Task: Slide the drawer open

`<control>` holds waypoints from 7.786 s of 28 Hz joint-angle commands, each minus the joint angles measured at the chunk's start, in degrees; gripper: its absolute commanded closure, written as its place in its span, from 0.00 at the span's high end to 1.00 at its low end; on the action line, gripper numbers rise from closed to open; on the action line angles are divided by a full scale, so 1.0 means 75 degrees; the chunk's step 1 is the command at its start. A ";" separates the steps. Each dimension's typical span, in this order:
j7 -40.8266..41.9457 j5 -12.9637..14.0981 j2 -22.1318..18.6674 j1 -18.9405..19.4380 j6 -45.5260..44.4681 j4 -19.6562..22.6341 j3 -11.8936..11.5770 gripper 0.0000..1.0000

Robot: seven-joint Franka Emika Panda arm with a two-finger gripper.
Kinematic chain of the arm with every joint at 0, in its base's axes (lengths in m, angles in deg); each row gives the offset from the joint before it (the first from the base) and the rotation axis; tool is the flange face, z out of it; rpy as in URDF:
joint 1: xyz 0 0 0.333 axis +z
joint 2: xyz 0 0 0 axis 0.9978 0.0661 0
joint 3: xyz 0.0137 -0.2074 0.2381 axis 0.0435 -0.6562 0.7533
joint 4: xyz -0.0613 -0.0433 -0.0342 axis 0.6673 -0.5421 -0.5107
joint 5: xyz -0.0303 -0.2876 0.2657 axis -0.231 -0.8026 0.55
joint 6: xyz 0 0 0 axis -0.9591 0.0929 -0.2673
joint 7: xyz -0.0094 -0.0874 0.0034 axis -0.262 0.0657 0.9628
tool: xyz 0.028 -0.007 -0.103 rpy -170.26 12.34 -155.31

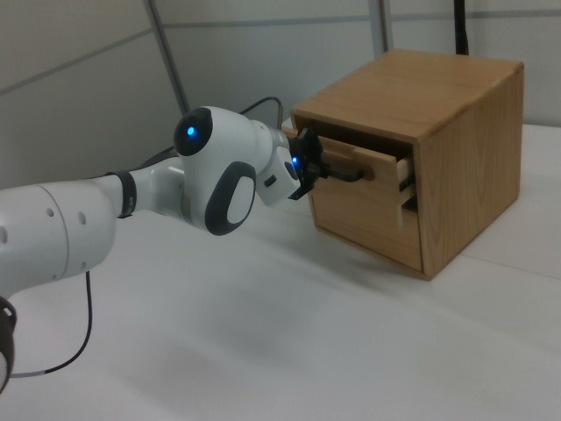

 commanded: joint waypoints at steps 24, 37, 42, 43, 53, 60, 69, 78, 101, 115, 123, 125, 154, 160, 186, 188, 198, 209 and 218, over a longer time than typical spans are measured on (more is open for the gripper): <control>-0.0571 -0.0027 -0.1704 0.0090 -0.1722 0.1715 -0.0098 0.00; -0.0630 -0.0015 -0.2009 0.0090 -0.3327 0.1668 -0.0074 0.00; -0.0665 -0.0015 -0.2138 0.0090 -0.3760 0.1656 -0.0051 0.00; -0.0665 -0.0015 -0.2150 0.0101 -0.3842 0.1656 -0.0051 0.00; -0.0888 -0.0015 -0.2571 0.0113 -0.4804 0.1633 -0.0039 0.00; -0.1052 -0.0003 -0.2723 0.0113 -0.5728 0.1328 -0.0027 0.00; -0.1052 -0.0003 -0.2923 0.0125 -0.6456 0.1316 -0.0016 0.00; -0.1286 -0.0003 -0.2923 0.0125 -0.6656 0.0814 -0.0016 0.22; 0.0974 -0.0073 -0.3064 0.0125 -0.8671 0.0484 0.0078 1.00; 0.4381 -0.0074 -0.3005 0.0078 -0.8671 0.0543 0.0066 1.00; 0.6809 -0.0085 -0.3005 -0.0027 -0.8672 0.0531 -0.0004 1.00; 0.7440 -0.0085 -0.3005 -0.0121 -0.8683 0.0531 -0.0004 1.00; 1.1205 -0.0390 -0.2911 -0.0449 -0.8812 0.0543 -0.0039 1.00; 1.1253 -0.0390 -0.2900 -0.0555 -0.9011 0.0496 -0.0051 1.00; 1.1276 -0.0390 -0.2712 -0.0531 -0.9293 0.0484 0.0019 1.00; 1.1276 -0.0390 -0.2724 -0.0531 -0.9304 0.0484 0.0031 1.00; 1.1288 -0.0390 -0.2689 -0.0543 -0.9293 0.0472 0.0019 1.00; 1.1276 -0.0367 -0.2607 -0.0555 -0.9293 0.0250 -0.0039 1.00; 1.1288 -0.0378 -0.2595 -0.0555 -0.9304 0.0226 -0.0039 1.00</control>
